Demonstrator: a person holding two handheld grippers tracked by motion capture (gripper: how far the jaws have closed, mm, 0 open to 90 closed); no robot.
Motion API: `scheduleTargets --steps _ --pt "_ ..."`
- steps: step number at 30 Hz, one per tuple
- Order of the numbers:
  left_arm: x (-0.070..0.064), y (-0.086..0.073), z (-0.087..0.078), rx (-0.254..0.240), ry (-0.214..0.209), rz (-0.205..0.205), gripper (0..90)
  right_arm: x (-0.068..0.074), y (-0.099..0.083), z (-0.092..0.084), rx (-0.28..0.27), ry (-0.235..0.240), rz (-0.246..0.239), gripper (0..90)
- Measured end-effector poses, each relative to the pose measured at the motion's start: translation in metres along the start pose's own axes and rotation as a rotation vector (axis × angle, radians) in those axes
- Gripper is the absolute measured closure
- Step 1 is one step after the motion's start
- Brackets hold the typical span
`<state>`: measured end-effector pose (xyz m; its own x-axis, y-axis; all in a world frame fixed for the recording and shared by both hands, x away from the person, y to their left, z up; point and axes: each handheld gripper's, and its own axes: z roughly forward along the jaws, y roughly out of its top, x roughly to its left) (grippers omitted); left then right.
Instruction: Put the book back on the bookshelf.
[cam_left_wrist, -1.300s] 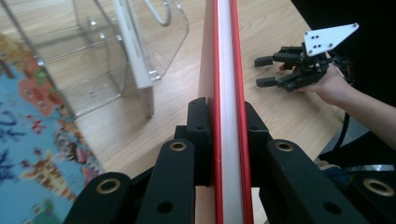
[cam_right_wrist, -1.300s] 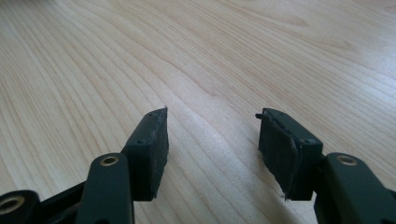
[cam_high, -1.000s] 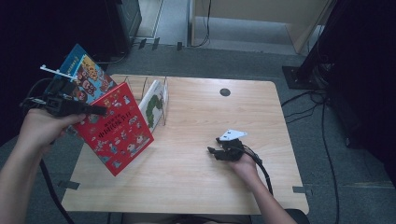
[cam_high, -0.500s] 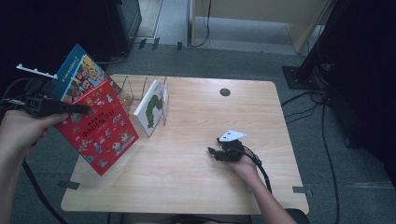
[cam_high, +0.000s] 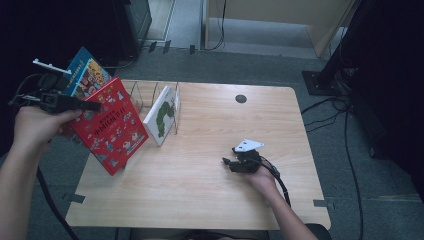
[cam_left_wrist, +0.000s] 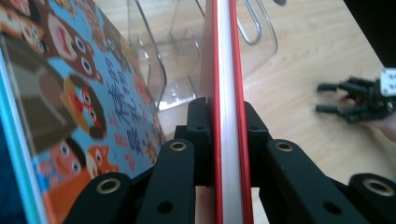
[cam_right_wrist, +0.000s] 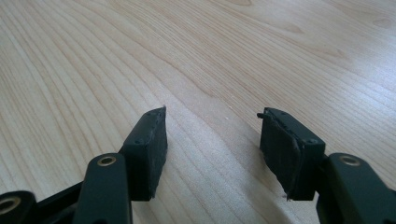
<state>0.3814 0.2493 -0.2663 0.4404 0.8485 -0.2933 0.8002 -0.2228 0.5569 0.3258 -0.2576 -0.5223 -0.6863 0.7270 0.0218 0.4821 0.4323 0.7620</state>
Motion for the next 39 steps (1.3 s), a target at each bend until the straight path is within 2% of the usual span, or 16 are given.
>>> scheduleTargets --steps 4,11,16,19,26,30,35,39 --pt "-0.001 0.007 0.006 -0.010 0.016 0.003 80.0 0.000 0.000 0.000 0.000 0.000 0.000 41.4" --pt "0.002 0.017 0.017 0.000 0.047 -0.012 79.9 0.000 0.000 0.000 -0.001 0.000 0.000 41.4" --pt "0.007 0.023 0.024 -0.017 0.047 -0.027 79.9 0.000 0.000 0.000 0.000 -0.002 0.003 41.3" --pt "0.007 0.026 0.031 -0.013 0.060 -0.030 79.9 0.000 0.000 0.000 0.000 -0.003 0.004 41.3" --pt "0.003 0.033 0.047 -0.010 0.072 -0.018 79.7 0.000 0.001 0.001 0.000 -0.006 0.001 41.3" --pt "0.003 0.036 0.050 -0.008 0.069 -0.024 79.7 0.000 0.001 0.001 0.001 -0.006 -0.001 41.3" --pt "0.003 0.043 0.050 0.072 0.093 -0.021 78.5 0.000 0.001 0.001 0.000 -0.006 0.000 41.3" --pt "0.000 0.049 0.052 0.133 0.088 -0.014 78.1 0.000 0.001 0.001 0.000 -0.006 0.002 41.3"
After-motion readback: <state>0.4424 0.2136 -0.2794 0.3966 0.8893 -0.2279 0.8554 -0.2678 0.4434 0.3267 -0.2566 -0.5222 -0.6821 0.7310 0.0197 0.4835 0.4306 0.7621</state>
